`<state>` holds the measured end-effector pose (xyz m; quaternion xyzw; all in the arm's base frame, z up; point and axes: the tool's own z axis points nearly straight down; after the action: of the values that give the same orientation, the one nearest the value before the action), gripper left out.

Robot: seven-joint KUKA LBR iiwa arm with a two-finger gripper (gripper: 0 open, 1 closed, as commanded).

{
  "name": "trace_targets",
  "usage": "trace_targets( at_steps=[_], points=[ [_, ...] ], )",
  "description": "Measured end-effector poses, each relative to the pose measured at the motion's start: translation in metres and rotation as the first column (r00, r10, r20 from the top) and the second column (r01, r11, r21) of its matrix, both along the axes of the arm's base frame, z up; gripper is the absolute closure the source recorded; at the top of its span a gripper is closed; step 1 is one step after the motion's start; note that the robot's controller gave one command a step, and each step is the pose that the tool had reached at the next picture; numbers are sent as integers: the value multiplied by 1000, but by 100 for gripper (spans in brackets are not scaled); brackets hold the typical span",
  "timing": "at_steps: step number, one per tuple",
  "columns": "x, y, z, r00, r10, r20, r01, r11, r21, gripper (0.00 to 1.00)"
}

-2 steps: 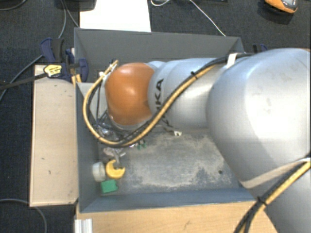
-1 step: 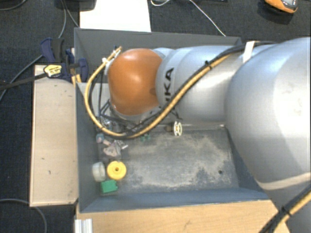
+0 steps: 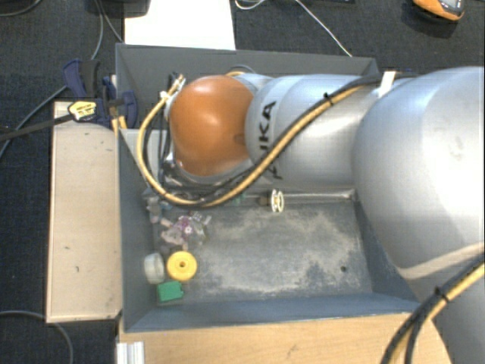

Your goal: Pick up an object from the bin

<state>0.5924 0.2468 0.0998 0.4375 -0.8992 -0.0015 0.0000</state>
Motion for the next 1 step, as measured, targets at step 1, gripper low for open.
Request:
trace_targets(
  at_steps=[1],
  points=[
    [-18, 6, -28, 995, -98, 12, 98, 995, 4, 0]
  ],
)
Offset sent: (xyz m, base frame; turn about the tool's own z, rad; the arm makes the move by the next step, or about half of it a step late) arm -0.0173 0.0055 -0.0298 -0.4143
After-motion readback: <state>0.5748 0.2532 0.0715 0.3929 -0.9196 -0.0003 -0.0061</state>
